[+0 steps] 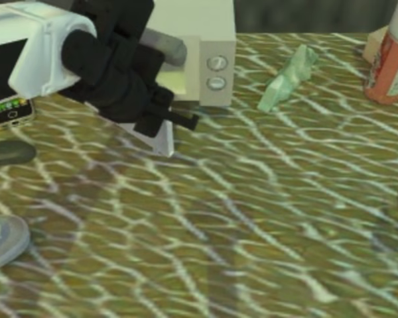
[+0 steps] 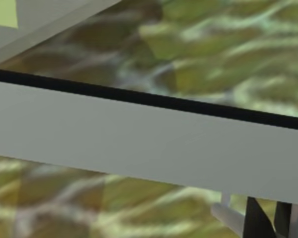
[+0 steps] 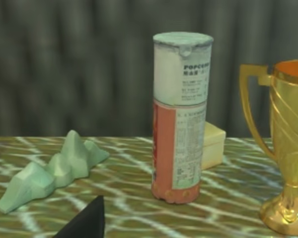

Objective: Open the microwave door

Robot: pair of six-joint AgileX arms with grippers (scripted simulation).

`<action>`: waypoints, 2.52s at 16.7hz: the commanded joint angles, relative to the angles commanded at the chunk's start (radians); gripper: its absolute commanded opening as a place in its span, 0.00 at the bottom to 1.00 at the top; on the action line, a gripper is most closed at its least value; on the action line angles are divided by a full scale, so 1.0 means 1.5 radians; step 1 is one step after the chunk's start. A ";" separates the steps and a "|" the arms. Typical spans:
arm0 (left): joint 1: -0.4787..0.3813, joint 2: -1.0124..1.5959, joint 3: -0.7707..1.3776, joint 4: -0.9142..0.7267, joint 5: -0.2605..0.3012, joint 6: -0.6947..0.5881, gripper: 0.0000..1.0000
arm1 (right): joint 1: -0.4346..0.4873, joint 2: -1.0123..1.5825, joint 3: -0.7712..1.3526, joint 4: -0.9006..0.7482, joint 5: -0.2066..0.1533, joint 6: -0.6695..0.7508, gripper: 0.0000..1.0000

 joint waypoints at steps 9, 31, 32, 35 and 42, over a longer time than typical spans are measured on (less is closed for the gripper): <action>-0.002 0.001 -0.002 0.000 0.005 0.000 0.00 | 0.000 0.000 0.000 0.000 0.000 0.000 1.00; 0.037 -0.043 -0.049 -0.001 0.060 0.103 0.00 | 0.000 0.000 0.000 0.000 0.000 0.000 1.00; 0.037 -0.043 -0.049 -0.001 0.060 0.103 0.00 | 0.000 0.000 0.000 0.000 0.000 0.000 1.00; 0.037 -0.043 -0.049 -0.001 0.060 0.103 0.00 | 0.000 0.000 0.000 0.000 0.000 0.000 1.00; 0.037 -0.043 -0.049 -0.001 0.060 0.103 0.00 | 0.000 0.000 0.000 0.000 0.000 0.000 1.00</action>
